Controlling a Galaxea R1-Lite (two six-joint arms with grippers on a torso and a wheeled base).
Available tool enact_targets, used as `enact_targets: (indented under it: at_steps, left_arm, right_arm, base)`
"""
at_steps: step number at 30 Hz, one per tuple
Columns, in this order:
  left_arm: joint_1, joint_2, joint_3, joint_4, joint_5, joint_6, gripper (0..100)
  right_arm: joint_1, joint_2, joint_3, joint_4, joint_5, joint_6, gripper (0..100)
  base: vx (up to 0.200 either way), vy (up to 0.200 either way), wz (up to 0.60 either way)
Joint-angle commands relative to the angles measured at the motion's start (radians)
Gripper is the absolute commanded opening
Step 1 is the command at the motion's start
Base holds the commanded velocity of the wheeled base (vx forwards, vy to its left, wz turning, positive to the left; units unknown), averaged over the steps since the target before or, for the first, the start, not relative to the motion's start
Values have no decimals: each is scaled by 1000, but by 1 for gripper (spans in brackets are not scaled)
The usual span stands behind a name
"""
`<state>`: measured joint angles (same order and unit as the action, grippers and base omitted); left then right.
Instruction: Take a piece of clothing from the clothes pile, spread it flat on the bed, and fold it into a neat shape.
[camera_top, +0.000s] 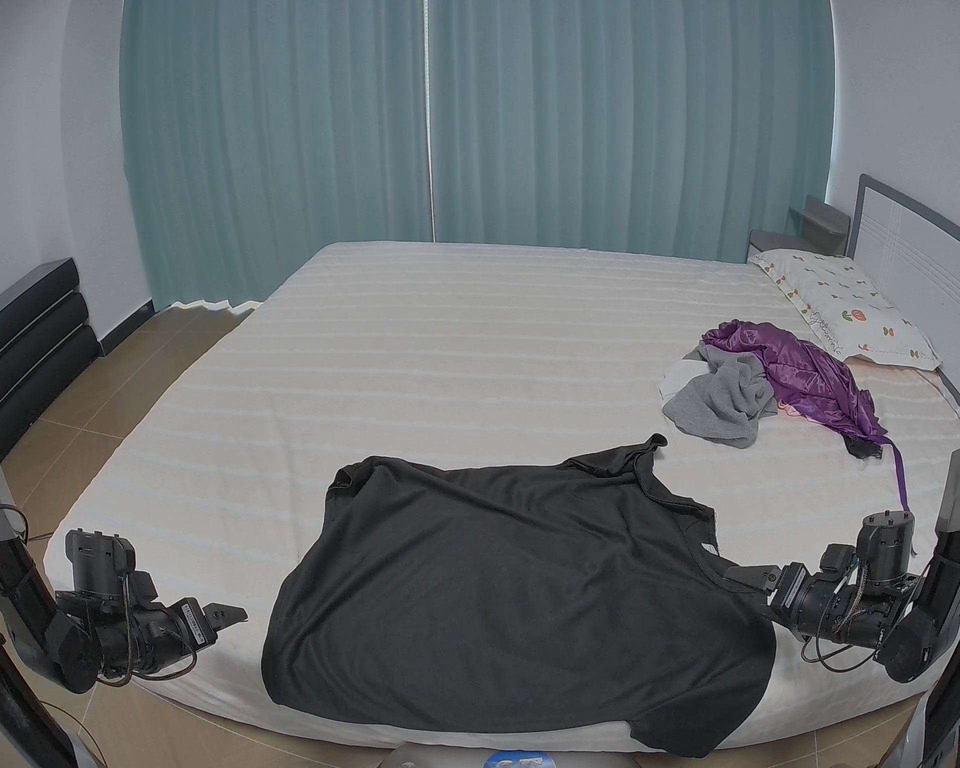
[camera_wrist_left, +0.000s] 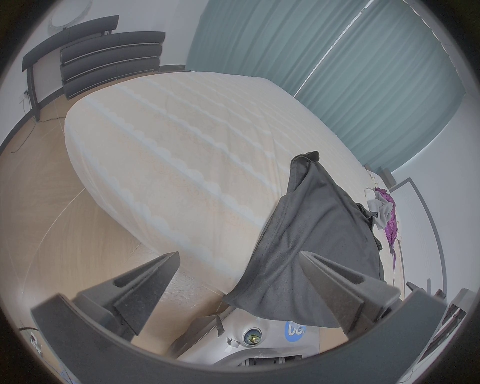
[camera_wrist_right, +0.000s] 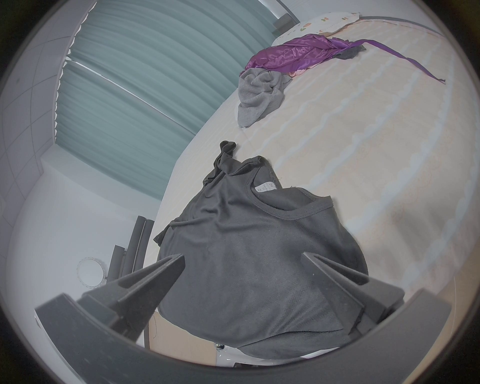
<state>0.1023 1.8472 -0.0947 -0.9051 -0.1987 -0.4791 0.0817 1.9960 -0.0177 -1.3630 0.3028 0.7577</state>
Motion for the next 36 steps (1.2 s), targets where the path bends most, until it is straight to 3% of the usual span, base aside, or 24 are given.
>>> enact_targets:
  at_steps: [1,15,24,36]
  left_arm:
    - [0,-2,-7,0,-2,-3,100]
    - [-7,17,-217,32,-10,-36,100]
    - [-102,76,-516,264,-11,-64,100]
    - [-151,257,-807,310,-10,-102,100]
  right_arm:
    - [4,3,18,-1,1,0,100]
    - [12,-5,12,-8,1,28,100]
    - [43,27,16,-59,1,48,100]
    - [49,32,18,-59,-1,49,100]
  base:
    - [0,0,0]
    - [0,0,0]
    - [0,0,0]
    - [0,0,0]
